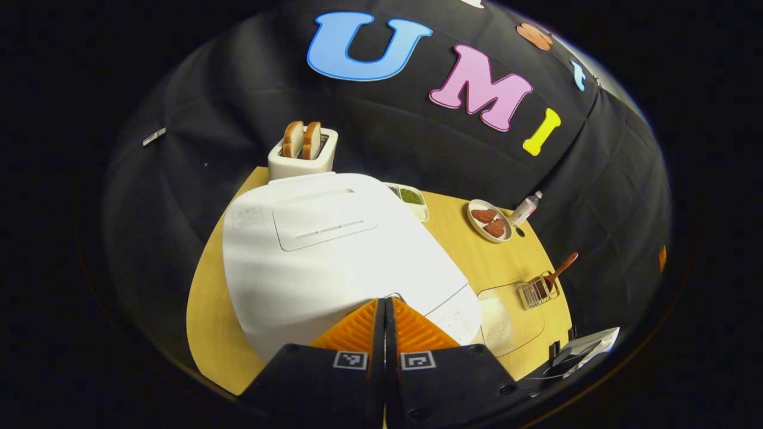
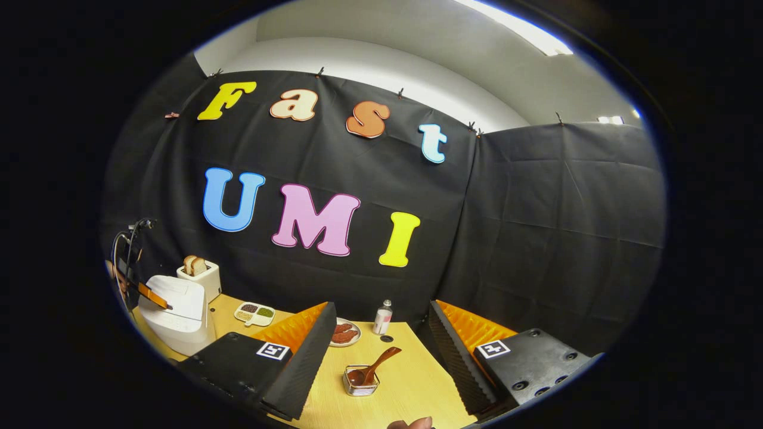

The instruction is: Close the left gripper, press the button to open the rice cooker; take a wooden spoon from the chopstick holder with the right hand, scoop a spoonful of rice and pour it into the rice cooker, then put the wooden spoon back into the chopstick holder.

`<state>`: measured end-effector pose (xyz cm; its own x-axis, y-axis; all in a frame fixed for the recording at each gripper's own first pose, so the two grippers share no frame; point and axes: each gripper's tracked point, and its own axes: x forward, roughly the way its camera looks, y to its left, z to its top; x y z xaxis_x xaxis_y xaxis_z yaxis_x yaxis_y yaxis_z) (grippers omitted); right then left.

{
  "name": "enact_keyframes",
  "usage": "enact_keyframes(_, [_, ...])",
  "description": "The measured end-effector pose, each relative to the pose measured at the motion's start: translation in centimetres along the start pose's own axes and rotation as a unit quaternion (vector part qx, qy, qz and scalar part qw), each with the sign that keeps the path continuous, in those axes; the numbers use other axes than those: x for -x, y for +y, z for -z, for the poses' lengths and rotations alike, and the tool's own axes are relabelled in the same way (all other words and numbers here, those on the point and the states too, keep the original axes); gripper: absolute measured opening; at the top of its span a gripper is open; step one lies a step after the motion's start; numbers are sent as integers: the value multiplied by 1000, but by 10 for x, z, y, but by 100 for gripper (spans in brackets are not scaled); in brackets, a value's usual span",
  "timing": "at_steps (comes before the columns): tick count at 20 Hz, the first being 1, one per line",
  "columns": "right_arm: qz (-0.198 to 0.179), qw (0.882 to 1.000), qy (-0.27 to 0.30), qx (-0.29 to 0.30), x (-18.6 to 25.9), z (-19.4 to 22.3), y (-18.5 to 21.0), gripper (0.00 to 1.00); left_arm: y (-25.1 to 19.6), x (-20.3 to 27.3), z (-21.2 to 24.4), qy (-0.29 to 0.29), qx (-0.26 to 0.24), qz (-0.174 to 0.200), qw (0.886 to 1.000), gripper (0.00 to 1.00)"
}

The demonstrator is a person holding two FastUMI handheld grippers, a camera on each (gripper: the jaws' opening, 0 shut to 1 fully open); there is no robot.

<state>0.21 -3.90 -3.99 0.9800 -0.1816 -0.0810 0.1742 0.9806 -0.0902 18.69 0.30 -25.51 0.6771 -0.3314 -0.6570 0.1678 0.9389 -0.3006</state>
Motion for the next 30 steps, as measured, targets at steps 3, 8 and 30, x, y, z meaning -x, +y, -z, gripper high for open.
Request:
enact_keyframes(3, [14,1000,-10,-1,4,-5,-11,98,-6,26,-44,-96,-7,0,995,6])
enact_keyframes(8, [10,999,-33,-39,16,-18,-17,98,-19,101,-129,-265,-13,-20,964,6])
enact_keyframes(30, [-126,985,59,-104,-25,101,-43,98,-131,282,-46,-379,-82,-104,916,95])
